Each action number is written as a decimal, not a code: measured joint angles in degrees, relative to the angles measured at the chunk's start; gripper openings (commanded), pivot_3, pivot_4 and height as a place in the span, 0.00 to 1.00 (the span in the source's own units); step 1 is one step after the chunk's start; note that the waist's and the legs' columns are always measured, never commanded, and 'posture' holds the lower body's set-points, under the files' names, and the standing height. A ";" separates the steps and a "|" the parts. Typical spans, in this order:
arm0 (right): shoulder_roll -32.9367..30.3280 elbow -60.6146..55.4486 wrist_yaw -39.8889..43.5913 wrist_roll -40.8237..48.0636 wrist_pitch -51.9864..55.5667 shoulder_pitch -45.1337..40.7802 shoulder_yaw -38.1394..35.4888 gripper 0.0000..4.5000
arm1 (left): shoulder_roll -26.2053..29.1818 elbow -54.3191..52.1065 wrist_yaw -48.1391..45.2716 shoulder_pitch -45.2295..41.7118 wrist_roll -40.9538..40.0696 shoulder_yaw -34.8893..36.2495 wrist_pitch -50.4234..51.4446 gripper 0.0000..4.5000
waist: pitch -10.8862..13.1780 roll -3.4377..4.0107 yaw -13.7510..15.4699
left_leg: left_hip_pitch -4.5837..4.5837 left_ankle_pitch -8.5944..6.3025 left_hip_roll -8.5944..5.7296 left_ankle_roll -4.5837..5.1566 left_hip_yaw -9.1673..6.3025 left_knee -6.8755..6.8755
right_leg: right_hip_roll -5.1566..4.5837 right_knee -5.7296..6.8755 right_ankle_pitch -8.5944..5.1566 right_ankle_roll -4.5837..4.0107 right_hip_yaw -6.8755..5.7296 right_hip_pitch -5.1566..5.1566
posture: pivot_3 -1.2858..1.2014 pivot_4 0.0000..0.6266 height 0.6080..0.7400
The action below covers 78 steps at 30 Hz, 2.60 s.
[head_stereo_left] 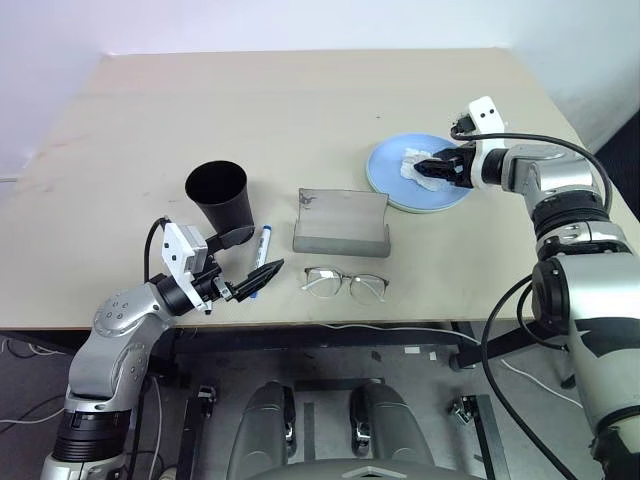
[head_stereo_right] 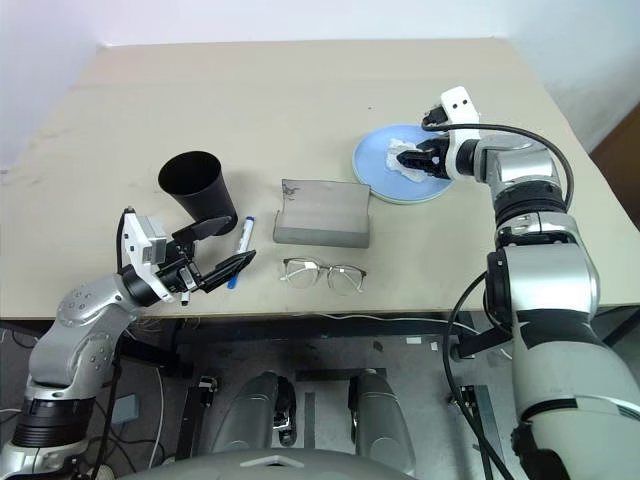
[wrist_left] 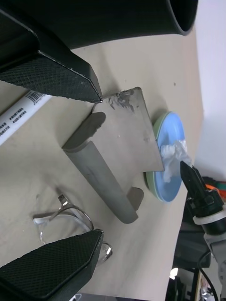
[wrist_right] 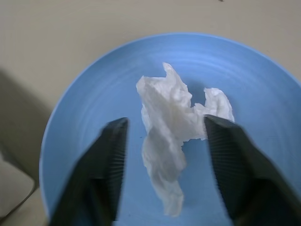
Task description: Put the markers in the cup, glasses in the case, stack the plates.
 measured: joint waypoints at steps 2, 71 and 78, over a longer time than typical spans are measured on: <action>-0.76 -0.25 1.23 -0.69 0.00 -0.03 0.20 0.82 | 0.00 -0.09 0.05 0.00 0.00 0.00 0.03 1.00 | 0.00 0.00 0.05 | 0.00 0.00 0.00 0.00 -0.01 0.00 | 0.00 0.00 0.00 0.00 -0.01 0.00 | 0.52 0.24 0.47; 2.45 -44.25 34.94 8.45 30.02 11.81 30.43 0.23 | 3.87 -8.14 -0.09 4.06 -5.31 0.48 8.14 1.00 | 0.01 -0.02 0.08 | 0.73 -0.01 0.04 0.04 -0.06 -0.02 | -0.09 -0.20 -0.05 -0.35 -0.06 0.66 | 0.52 0.24 0.47; 2.40 -44.25 35.12 7.82 29.87 11.78 30.53 0.00 | 3.84 -8.37 1.07 3.96 -5.33 0.43 8.50 1.00 | 0.00 -0.04 0.08 | 0.75 -0.01 0.04 0.04 -0.06 -0.02 | -0.10 -0.20 -0.05 -0.36 -0.06 0.69 | 0.52 0.24 0.47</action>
